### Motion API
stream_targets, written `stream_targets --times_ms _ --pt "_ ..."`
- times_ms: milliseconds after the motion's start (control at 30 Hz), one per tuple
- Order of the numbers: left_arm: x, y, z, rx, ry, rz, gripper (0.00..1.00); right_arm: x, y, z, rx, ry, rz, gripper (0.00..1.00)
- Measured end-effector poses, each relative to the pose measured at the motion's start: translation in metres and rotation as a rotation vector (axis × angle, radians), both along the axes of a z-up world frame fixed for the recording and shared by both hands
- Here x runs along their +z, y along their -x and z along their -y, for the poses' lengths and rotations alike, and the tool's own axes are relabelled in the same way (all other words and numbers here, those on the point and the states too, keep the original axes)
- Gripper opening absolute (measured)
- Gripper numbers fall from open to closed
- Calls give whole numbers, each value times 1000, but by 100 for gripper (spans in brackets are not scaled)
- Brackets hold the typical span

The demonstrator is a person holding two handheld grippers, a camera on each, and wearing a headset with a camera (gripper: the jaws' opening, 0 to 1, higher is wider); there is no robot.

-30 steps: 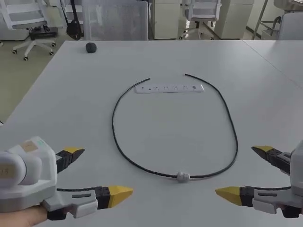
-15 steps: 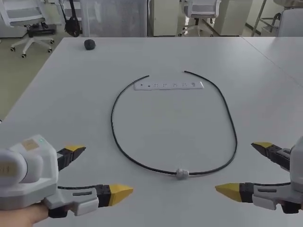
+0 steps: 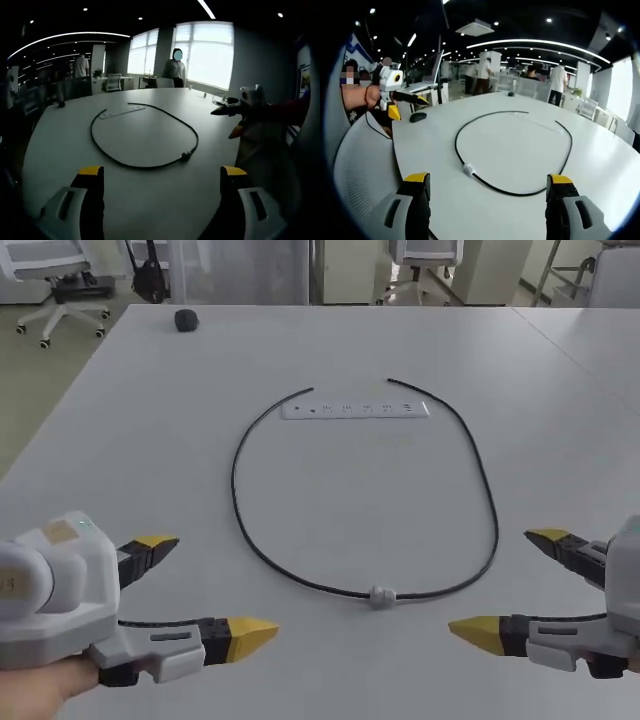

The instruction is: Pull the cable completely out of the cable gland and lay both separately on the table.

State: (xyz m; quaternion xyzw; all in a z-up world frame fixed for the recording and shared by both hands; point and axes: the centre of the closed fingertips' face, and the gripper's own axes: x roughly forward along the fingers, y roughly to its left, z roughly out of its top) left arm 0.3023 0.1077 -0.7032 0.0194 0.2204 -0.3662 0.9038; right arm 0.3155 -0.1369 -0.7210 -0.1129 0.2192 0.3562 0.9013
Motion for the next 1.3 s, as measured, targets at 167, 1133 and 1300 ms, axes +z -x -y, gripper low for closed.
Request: stream_targets --times_ms 167,1133,1300 --pt "0 0 0 -1 -2 3 97 -2 0 0 0 1 -5 97" --pt "-8 6 5 -16 -9 -6 95 -13 2 -32 185 104 -57 70" --pt "-11 7 4 -17 -12 -6 95 -25 -2 -43 252 152 -72 60"
